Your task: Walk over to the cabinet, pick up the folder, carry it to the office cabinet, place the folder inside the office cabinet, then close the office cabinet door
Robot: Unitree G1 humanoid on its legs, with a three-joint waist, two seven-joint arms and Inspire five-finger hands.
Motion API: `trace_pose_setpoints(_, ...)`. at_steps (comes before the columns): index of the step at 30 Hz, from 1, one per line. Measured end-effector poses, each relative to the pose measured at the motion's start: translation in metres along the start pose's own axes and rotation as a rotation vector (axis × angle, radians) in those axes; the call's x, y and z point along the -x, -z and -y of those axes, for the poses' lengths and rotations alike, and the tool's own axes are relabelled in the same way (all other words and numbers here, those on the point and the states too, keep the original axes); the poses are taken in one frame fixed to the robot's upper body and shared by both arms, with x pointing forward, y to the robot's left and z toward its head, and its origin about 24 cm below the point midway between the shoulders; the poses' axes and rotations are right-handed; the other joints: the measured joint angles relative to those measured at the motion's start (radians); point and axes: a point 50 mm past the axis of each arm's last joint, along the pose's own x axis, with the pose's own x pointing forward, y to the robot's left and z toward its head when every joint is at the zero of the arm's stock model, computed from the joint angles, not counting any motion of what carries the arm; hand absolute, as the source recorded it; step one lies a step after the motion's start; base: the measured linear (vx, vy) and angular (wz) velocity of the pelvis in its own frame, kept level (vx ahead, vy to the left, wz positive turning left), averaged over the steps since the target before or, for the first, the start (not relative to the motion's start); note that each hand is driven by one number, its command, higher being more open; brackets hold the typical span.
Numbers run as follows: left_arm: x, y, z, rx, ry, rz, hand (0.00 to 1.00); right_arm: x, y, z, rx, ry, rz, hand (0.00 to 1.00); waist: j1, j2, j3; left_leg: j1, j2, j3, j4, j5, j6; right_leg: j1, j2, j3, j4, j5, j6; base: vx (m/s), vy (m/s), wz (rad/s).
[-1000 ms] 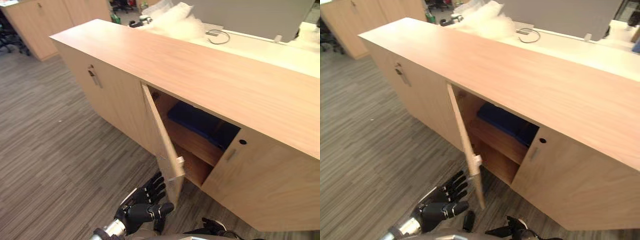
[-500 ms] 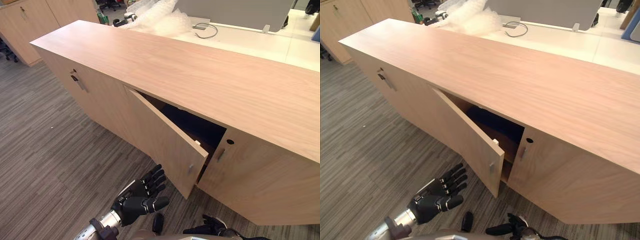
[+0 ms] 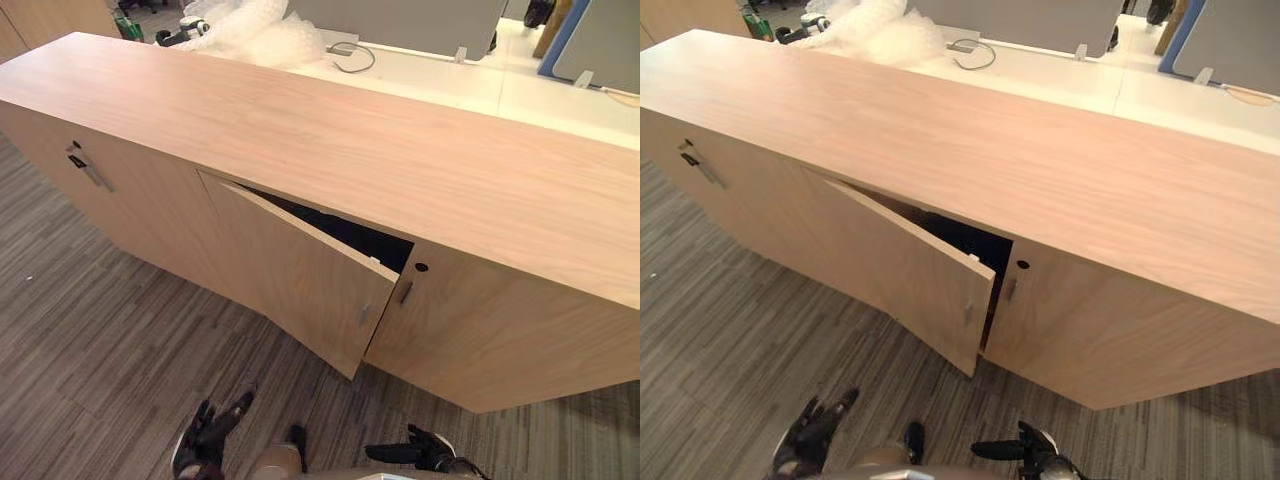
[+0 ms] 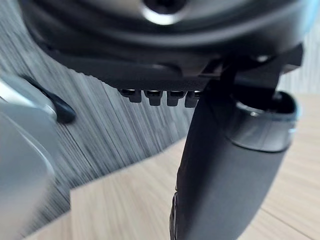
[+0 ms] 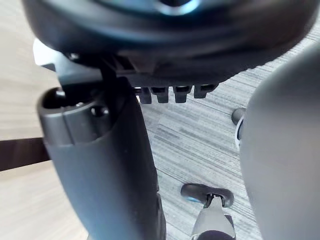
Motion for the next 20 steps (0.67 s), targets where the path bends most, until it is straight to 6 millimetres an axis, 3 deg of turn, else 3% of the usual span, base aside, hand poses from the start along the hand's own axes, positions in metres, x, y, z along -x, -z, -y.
trace_pose_setpoints(2,0.003,0.020,-0.016,0.034,-0.128,-0.087,1.00,0.000,-0.002,0.000,-0.023,0.011,0.005,1.00,0.002,-0.003,0.013,-0.008,0.004,-0.031,0.053,-0.013,0.003,-0.001,0.003,0.034,0.002,0.002,-0.001,0.05,0.009,-0.46)
trace_pose_setpoints(5,0.007,0.035,-0.017,0.055,-0.187,-0.135,1.00,0.000,-0.001,0.001,-0.023,0.020,0.001,1.00,0.013,0.005,0.010,0.000,-0.021,-0.139,0.060,-0.012,0.002,-0.004,0.004,0.081,-0.005,0.014,-0.003,0.02,0.002,-0.39)
trace_pose_setpoints(11,0.011,0.054,-0.004,0.130,-0.216,-0.163,1.00,0.000,0.002,-0.001,-0.030,0.019,-0.003,1.00,0.016,0.024,-0.018,0.078,-0.023,-0.141,-0.079,0.007,-0.019,-0.006,-0.003,0.145,-0.063,0.072,0.001,-0.02,0.062,-0.37)
trace_pose_setpoints(15,0.012,0.056,-0.003,0.136,-0.225,-0.159,1.00,0.001,0.004,-0.002,-0.108,0.028,-0.007,1.00,0.013,0.015,-0.033,0.118,-0.039,-0.139,-0.218,0.085,-0.019,-0.012,-0.015,0.153,-0.121,0.117,0.005,-0.08,0.068,-0.06)
trace_pose_setpoints(20,0.015,0.058,-0.010,0.000,-0.248,-0.190,1.00,0.001,0.005,-0.008,-0.114,0.023,-0.009,1.00,0.015,0.014,-0.049,0.174,-0.038,-0.123,-0.293,0.107,-0.030,-0.001,-0.015,0.170,-0.122,0.123,0.005,-0.03,0.031,-0.10)
